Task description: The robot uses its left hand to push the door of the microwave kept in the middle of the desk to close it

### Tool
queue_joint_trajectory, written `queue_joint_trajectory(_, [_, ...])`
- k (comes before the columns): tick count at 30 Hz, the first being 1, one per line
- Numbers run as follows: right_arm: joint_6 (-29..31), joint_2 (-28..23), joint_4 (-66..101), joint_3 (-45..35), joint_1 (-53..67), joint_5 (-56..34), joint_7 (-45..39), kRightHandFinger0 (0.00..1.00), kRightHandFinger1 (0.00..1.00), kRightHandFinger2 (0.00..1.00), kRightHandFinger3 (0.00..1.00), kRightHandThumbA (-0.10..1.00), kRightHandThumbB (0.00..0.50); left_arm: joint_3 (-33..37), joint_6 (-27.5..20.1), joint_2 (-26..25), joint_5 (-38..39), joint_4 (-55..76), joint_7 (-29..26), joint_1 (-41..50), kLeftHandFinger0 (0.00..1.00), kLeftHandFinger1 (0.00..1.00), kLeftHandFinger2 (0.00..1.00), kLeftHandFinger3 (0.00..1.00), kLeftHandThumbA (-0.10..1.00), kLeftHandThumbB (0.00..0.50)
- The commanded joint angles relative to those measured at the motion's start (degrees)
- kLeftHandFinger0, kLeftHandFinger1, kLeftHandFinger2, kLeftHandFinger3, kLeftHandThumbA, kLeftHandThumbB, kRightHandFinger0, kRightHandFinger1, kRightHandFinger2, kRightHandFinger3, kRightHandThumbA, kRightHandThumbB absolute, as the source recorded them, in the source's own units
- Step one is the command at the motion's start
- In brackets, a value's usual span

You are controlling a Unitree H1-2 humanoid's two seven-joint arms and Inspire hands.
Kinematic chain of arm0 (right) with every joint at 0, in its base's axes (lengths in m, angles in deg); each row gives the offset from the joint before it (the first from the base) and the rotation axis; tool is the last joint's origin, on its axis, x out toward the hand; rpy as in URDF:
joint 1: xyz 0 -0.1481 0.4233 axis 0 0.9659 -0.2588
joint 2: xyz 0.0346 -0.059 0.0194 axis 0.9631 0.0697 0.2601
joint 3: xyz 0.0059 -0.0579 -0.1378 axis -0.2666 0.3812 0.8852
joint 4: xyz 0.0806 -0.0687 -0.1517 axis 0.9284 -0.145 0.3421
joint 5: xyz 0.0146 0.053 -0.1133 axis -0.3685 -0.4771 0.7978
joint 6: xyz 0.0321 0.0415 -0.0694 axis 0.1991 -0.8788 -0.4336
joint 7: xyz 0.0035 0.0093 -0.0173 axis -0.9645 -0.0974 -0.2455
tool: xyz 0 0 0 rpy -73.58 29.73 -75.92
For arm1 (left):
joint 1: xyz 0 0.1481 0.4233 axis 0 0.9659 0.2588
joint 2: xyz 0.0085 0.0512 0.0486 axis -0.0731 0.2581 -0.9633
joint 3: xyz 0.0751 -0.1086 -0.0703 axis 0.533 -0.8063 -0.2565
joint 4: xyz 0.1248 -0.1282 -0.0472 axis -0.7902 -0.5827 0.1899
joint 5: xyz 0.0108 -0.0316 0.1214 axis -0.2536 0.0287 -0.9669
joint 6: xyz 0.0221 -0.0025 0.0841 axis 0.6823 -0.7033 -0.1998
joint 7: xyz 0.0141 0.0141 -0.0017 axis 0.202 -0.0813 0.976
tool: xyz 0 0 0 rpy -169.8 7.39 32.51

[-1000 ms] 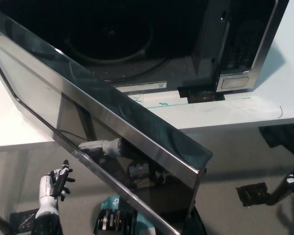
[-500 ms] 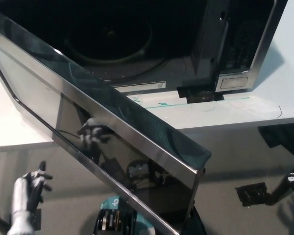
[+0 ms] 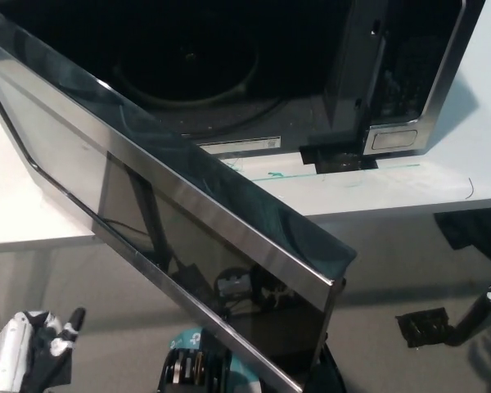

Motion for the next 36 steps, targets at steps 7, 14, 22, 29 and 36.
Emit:
queue_joint_trajectory(7, [0.20, -1.42, 2.30, -0.07, -1.37, -0.29, 1.10, 0.97, 0.92, 0.97, 0.97, 0.40, 0.099, 2.78, -7.65, -3.15, -8.90, 17.77, 6.21, -9.74, 0.00, 0.03, 0.31, 0.35, 0.88, 0.000])
queue_joint_trajectory(14, [2.01, -1.76, 0.75, -0.32, -1.45, -1.01, -0.03, 0.90, 0.87, 0.89, 0.89, 0.35, 0.098, 3.42, -11.23, -3.51, -16.54, 17.63, 5.97, -15.22, 0.00, 0.06, 0.38, 0.40, 1.00, 0.000])
queue_joint_trajectory(22, [2.43, -1.97, 0.64, 0.80, -0.66, 0.44, 0.70, 0.94, 0.90, 0.92, 0.90, 0.37, 0.090, 4.30, -11.99, -4.72, -19.55, 21.65, 10.00, -21.75, 0.00, 0.00, 0.17, 0.19, 0.97, 0.017])
queue_joint_trajectory(29, [2.38, -2.28, 0.19, 0.67, -0.95, -0.05, 0.40, 0.93, 0.88, 0.89, 0.89, 0.35, 0.096, 5.45, -14.26, -4.71, -19.75, 16.74, 10.46, -25.98, 0.00, 0.00, 0.17, 0.16, 0.91, 0.003])
queue_joint_trajectory(36, [2.22, -1.77, 0.86, 0.18, -0.11, -0.72, 0.68, 0.85, 0.82, 0.85, 0.87, 0.33, 0.095, 6.18, -14.89, -5.92, -22.07, 10.86, 8.89, -30.41, 0.00, 0.00, 0.16, 0.15, 0.84, 0.000])
